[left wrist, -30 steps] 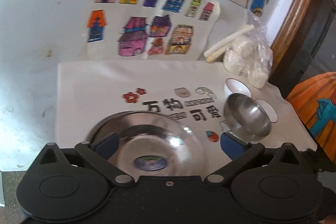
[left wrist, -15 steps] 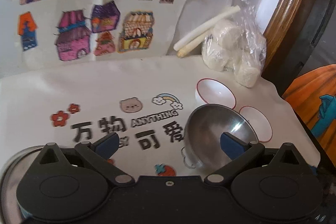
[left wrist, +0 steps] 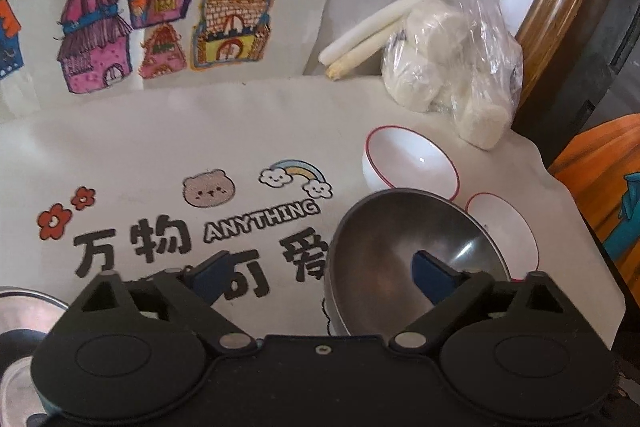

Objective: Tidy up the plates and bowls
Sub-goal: 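Move both grippers to the steel mixing bowl and close on its rim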

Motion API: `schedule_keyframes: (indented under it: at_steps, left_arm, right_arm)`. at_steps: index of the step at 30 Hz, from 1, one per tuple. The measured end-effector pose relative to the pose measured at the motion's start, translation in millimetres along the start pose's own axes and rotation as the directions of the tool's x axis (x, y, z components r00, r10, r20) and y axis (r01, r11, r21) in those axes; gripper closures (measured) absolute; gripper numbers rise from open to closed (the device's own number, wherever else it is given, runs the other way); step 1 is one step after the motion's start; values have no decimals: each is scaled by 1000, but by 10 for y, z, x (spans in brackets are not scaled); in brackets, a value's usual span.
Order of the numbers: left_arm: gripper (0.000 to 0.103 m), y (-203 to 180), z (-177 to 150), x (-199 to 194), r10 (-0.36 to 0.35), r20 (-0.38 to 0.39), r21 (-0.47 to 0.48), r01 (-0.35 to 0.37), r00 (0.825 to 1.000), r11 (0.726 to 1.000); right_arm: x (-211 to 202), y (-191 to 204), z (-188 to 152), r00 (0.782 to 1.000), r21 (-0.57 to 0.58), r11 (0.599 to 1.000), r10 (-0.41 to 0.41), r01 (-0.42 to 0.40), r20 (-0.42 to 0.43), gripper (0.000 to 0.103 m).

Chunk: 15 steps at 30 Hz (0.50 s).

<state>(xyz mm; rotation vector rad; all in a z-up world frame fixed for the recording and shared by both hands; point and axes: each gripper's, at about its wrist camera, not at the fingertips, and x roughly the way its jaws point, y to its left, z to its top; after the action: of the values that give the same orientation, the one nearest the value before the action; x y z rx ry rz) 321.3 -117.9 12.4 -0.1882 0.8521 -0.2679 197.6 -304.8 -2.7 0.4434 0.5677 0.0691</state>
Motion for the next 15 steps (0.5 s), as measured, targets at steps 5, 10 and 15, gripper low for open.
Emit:
schedule_keyframes:
  at_steps: [5,10,15]
  left_arm:
    - [35,17,-8,32,-26,-13,-19,26,1000,999]
    - [79,36,-16,96,-94,-61,-48,91,994,995]
    - [88,87,-43,96,-104,-73,-81,98,992,992]
  right_arm:
    - [48,27,-5,1000,21,999,28,-28,-7,46]
    - [65,38,14,998,50,997,59,-58,-16,65]
    - [53,49,7,999,64,997,49,-48,-21,69]
